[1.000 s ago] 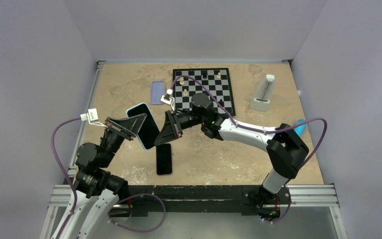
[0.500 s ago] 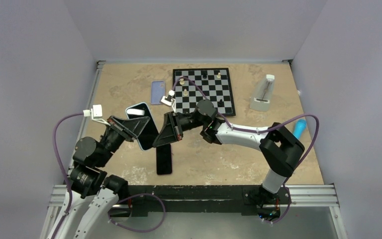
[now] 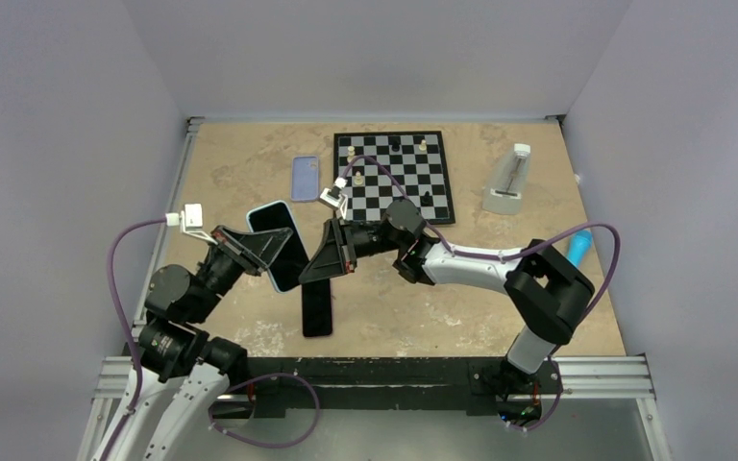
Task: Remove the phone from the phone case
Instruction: Move the phone case to the phone.
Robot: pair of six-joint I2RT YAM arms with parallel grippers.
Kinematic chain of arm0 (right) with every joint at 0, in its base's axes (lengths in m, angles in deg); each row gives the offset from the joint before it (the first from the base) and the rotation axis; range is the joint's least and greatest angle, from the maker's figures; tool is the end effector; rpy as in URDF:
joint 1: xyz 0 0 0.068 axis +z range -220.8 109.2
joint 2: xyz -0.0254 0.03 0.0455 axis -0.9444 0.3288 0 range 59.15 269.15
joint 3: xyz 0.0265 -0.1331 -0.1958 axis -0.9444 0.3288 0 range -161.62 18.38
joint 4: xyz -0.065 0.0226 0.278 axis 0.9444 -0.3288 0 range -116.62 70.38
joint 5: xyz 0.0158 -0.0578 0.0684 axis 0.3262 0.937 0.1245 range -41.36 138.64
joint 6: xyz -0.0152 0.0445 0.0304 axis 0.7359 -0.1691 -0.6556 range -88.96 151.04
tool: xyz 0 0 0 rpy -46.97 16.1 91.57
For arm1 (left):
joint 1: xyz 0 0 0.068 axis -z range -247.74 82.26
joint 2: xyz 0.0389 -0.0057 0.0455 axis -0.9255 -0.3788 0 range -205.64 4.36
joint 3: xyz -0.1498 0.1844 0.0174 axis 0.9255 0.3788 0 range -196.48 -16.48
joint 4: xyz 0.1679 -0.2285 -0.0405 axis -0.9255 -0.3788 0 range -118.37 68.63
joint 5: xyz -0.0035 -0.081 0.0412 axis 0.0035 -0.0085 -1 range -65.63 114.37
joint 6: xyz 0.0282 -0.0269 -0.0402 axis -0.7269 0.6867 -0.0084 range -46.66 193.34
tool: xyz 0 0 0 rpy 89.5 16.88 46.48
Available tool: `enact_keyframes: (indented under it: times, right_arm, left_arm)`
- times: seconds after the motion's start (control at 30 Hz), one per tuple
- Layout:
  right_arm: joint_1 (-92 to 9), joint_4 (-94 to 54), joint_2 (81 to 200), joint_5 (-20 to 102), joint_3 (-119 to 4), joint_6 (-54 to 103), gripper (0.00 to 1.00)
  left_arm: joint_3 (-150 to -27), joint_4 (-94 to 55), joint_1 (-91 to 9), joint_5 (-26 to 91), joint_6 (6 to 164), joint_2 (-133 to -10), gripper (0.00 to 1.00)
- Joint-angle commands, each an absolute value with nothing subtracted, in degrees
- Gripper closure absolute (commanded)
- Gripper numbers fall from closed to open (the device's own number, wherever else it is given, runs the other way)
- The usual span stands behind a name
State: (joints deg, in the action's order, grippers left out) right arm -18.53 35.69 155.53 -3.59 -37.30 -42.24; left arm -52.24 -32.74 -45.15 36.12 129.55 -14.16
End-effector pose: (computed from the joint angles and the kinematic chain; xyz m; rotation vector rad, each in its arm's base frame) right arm 0.2114 0.3231 0.2333 -0.7227 1.7984 2.2504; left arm 0.1415 -0.0675 0.3352 -0.2868 1.5774 -1.2471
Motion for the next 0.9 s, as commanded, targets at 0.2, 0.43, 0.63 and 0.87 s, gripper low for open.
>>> enact_keyframes:
  times: [0.2,0.43,0.63,0.87]
  right_arm:
    - [-24.0,35.4,153.2,9.2,-38.6,-40.8,0.71]
    - [-20.2,36.6,156.0,8.2,-43.4,-42.1,0.71]
    - [-20.1,38.1,157.1,7.5,-45.5,-44.3,0.73]
    - [-20.0,44.3,159.4,5.8,-47.5,-50.0,1.00]
  left_arm:
    - [-51.0,-30.7,-43.0,47.4,134.9,-9.8,1.00]
    - [-47.7,-22.7,-43.0,49.5,138.1,-12.9,1.00]
    - [-47.2,-18.5,-43.0,52.7,137.7,-16.0,1.00]
    - [-47.0,-22.4,-43.0,53.9,134.5,-15.8,1.00]
